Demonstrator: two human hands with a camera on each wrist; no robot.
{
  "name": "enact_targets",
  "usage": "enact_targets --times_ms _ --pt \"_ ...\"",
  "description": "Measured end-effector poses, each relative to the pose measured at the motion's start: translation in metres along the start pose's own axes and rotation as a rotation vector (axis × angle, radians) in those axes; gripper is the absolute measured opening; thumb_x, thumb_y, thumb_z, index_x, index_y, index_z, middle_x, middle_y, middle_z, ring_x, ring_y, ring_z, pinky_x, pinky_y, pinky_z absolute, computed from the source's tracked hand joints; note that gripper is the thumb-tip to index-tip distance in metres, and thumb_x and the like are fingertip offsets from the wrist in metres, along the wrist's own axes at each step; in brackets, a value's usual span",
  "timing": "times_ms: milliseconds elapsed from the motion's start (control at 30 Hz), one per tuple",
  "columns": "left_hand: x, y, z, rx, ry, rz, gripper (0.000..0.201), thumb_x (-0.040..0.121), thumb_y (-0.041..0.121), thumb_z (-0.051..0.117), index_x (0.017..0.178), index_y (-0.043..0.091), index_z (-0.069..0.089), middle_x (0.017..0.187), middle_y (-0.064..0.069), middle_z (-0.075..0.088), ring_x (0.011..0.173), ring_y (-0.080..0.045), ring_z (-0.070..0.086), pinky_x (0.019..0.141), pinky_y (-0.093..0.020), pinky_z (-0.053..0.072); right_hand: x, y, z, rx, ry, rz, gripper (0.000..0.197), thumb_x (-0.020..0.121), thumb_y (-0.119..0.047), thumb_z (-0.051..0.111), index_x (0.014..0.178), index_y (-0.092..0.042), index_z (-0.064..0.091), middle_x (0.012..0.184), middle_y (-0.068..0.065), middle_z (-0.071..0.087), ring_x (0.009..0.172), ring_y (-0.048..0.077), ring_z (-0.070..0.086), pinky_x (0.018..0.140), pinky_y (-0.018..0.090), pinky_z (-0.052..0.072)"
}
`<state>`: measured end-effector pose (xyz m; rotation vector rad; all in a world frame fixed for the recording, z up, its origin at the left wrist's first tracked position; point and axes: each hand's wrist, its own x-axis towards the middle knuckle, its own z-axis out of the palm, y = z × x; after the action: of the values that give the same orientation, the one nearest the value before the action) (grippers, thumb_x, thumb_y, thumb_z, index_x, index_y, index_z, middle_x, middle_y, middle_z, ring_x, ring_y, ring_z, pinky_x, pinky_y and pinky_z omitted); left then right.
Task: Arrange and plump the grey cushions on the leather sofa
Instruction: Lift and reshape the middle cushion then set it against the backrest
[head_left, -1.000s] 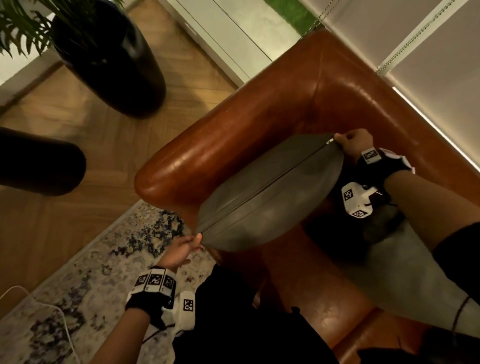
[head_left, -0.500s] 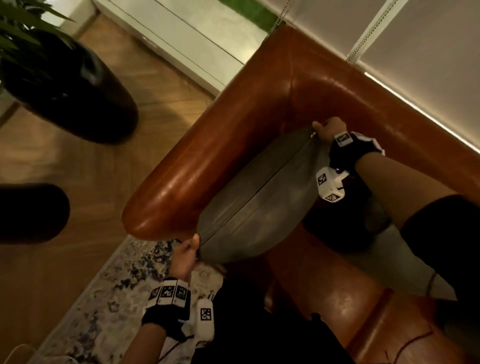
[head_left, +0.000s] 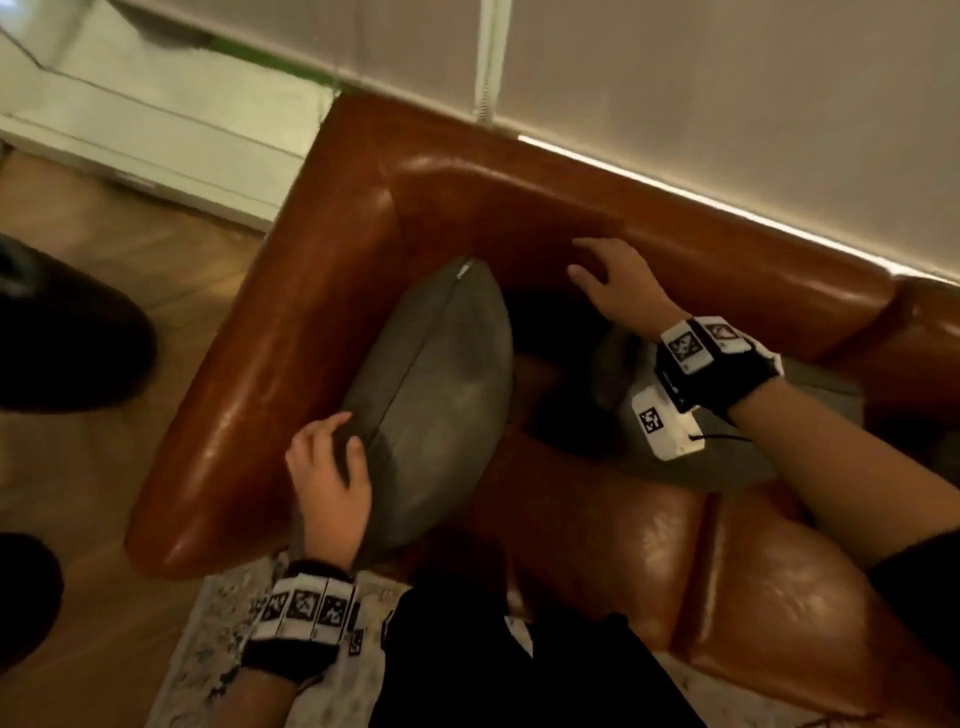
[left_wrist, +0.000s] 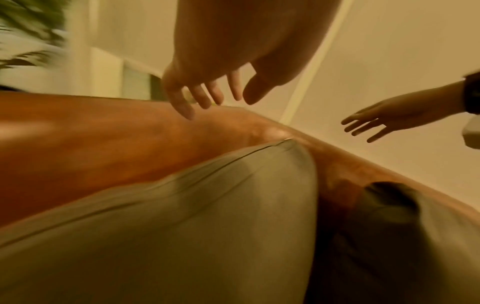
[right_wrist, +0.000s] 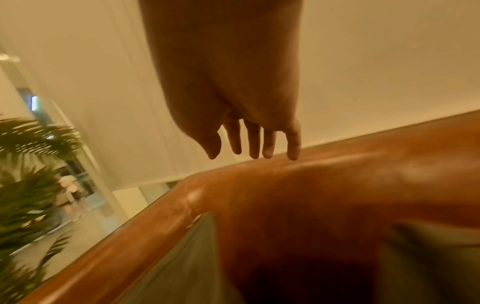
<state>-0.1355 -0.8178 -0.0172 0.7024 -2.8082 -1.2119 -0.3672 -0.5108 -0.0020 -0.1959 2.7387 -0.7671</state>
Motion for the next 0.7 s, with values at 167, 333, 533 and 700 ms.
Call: enact_targets --times_ms 167,333,533,700 --pt "0.040 0.100 0.103 -0.116 -0.370 0.176 0.024 0.094 0.011 0.047 0.112 0.005 0.061 0.112 -0.016 0.062 0.107 -0.030 0.057 0.095 -0.034 0.043 -0.088 0.153 -0.065 0.005 0.206 0.408 0.041 0.093 -0.026 0.053 0.130 -0.009 0.052 0.131 0.022 0.053 0.124 0.037 0.046 0.105 0.046 0.037" --pt "0.039 0.185 0.208 -0.136 -0.745 -0.036 0.041 0.099 0.024 0.038 0.136 0.008 0.044 0.139 -0.012 0.049 0.128 -0.026 0.046 0.104 -0.029 0.034 -0.179 0.269 -0.080 0.162 0.203 1.001 0.041 0.099 -0.020 0.038 0.126 0.009 0.048 0.132 0.031 0.048 0.122 0.045 0.046 0.101 0.044 0.036" --pt "0.021 0.211 0.264 -0.336 -0.580 -0.454 0.044 0.094 0.031 0.040 0.116 -0.003 0.057 0.120 -0.022 0.060 0.114 -0.035 0.056 0.098 -0.039 0.047 -0.216 0.293 -0.063 0.645 0.279 0.970 0.022 0.090 -0.012 0.040 0.077 -0.018 0.058 0.081 0.003 0.055 0.076 0.016 0.057 0.078 0.030 0.043" --pt "-0.003 0.168 0.242 -0.490 -0.649 -0.617 0.027 0.097 0.022 0.041 0.080 0.013 0.060 0.059 0.003 0.068 0.052 -0.008 0.063 0.051 -0.019 0.051 -0.262 0.283 -0.064 1.039 0.292 0.957 0.032 0.083 -0.001 0.036 0.074 -0.013 0.065 0.052 0.002 0.048 0.047 0.016 0.042 0.043 0.021 0.035"
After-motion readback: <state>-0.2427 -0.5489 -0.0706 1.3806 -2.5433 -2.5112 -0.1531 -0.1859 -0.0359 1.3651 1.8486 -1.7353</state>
